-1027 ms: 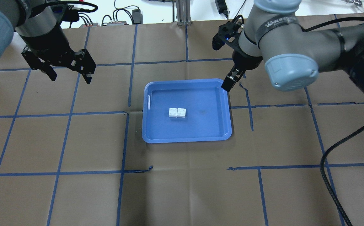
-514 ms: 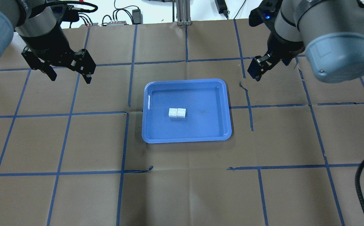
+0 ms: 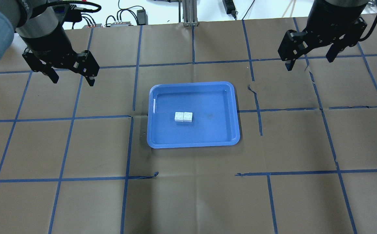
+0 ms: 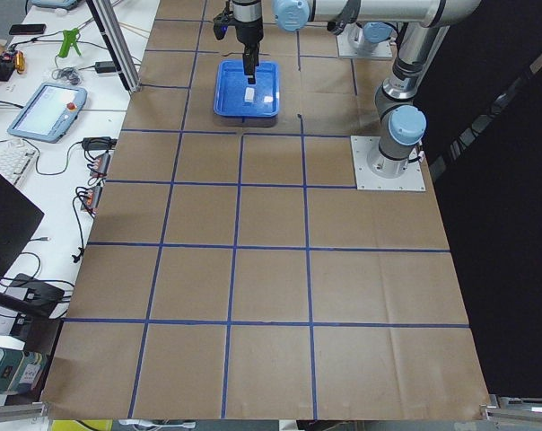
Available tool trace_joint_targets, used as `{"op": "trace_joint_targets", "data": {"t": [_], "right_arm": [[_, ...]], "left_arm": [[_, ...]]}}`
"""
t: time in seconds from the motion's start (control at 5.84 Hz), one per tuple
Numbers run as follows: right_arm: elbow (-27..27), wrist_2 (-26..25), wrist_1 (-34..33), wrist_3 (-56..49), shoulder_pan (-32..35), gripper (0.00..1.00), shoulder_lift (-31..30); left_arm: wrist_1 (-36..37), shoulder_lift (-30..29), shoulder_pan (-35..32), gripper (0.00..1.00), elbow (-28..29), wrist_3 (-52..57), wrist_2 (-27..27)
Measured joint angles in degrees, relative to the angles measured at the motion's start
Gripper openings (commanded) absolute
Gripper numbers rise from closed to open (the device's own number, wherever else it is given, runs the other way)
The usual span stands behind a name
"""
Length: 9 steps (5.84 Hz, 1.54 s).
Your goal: Assemble white blocks and place on blue tray
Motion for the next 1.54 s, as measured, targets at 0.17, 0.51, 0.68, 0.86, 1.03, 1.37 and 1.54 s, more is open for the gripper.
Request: {"op": "trace_joint_targets", "data": {"t": [0.17, 0.51, 0.68, 0.86, 1.03, 1.37, 1.54], "right_arm": [[-0.6, 0.3, 1.8, 3.8, -0.3, 1.00, 0.3], [-0.6, 2.9, 4.8, 8.2, -0.4, 1.00, 0.4], [0.1, 4.2, 5.0, 11.3, -0.2, 1.00, 0.4], [1.8, 5.2, 3.9, 12.5, -0.1, 1.00, 0.2], [3.4, 5.6, 2.1, 12.9, -0.1, 1.00, 0.0], [4.3, 5.6, 0.7, 13.1, 0.0, 1.00, -0.5], [4.3, 5.4, 0.6, 13.1, 0.0, 1.00, -0.7]], "left_arm": [[0.0, 0.0, 0.0, 0.99, 0.0, 0.0, 0.0], [0.1, 0.0, 0.0, 0.99, 0.0, 0.0, 0.0], [0.0, 0.0, 0.0, 0.99, 0.0, 0.0, 0.0], [0.1, 0.0, 0.0, 0.99, 0.0, 0.0, 0.0], [0.1, -0.1, 0.0, 0.99, 0.1, 0.0, -0.1], [0.2, -0.2, 0.0, 0.99, 0.1, 0.0, -0.1], [0.3, -0.2, 0.0, 0.99, 0.1, 0.0, -0.1]]}}
